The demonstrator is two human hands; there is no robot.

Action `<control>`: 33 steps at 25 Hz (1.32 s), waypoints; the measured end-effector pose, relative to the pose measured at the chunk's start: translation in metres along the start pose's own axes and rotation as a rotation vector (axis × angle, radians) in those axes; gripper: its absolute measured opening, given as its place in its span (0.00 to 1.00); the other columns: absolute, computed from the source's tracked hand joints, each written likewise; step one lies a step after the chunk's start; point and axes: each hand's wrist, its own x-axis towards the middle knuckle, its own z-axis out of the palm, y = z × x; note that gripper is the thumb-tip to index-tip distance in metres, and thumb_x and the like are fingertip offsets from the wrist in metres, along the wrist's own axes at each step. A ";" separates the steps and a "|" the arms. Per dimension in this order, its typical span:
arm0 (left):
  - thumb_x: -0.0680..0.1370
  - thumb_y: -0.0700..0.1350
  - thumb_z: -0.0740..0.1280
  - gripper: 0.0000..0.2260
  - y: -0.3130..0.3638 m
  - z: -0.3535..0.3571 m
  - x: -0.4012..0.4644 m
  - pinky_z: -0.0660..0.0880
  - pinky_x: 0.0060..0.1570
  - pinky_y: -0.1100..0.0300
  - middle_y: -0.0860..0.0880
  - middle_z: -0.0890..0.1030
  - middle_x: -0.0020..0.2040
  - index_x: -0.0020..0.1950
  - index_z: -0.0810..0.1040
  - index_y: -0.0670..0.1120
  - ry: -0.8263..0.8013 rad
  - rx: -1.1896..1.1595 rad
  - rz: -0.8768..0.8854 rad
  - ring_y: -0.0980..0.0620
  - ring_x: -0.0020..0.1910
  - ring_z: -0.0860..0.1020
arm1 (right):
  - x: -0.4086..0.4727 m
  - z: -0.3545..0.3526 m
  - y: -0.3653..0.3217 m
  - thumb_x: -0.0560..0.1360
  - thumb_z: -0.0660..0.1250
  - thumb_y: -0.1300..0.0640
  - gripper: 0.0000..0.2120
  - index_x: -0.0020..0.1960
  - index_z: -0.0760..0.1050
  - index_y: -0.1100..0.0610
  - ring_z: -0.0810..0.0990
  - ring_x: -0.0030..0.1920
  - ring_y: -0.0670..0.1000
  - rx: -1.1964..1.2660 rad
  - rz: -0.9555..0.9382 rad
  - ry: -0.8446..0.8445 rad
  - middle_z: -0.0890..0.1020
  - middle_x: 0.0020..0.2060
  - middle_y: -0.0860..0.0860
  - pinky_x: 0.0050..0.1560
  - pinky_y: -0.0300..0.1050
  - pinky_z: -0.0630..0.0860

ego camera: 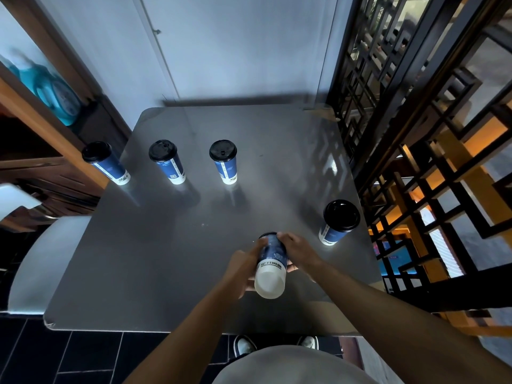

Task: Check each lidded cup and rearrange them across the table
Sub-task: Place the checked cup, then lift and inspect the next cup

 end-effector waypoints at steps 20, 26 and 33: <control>0.69 0.61 0.77 0.33 -0.003 -0.003 -0.006 0.83 0.40 0.47 0.38 0.87 0.45 0.62 0.80 0.36 -0.044 -0.249 -0.062 0.40 0.37 0.85 | -0.009 0.005 -0.013 0.79 0.58 0.41 0.21 0.52 0.77 0.58 0.85 0.40 0.63 -0.153 -0.037 0.057 0.84 0.43 0.61 0.40 0.62 0.84; 0.75 0.54 0.74 0.28 0.005 -0.004 -0.020 0.84 0.36 0.46 0.34 0.86 0.48 0.64 0.76 0.34 -0.102 -0.337 -0.135 0.38 0.37 0.86 | -0.011 0.007 -0.013 0.80 0.58 0.42 0.19 0.53 0.78 0.56 0.85 0.42 0.60 -0.155 -0.058 0.057 0.83 0.45 0.59 0.38 0.57 0.85; 0.80 0.54 0.63 0.23 0.005 -0.006 -0.024 0.83 0.30 0.50 0.37 0.85 0.41 0.66 0.74 0.37 -0.232 -0.512 -0.204 0.39 0.32 0.85 | -0.007 0.009 -0.012 0.81 0.56 0.41 0.21 0.60 0.75 0.57 0.86 0.43 0.61 -0.031 0.011 -0.001 0.82 0.51 0.61 0.44 0.62 0.84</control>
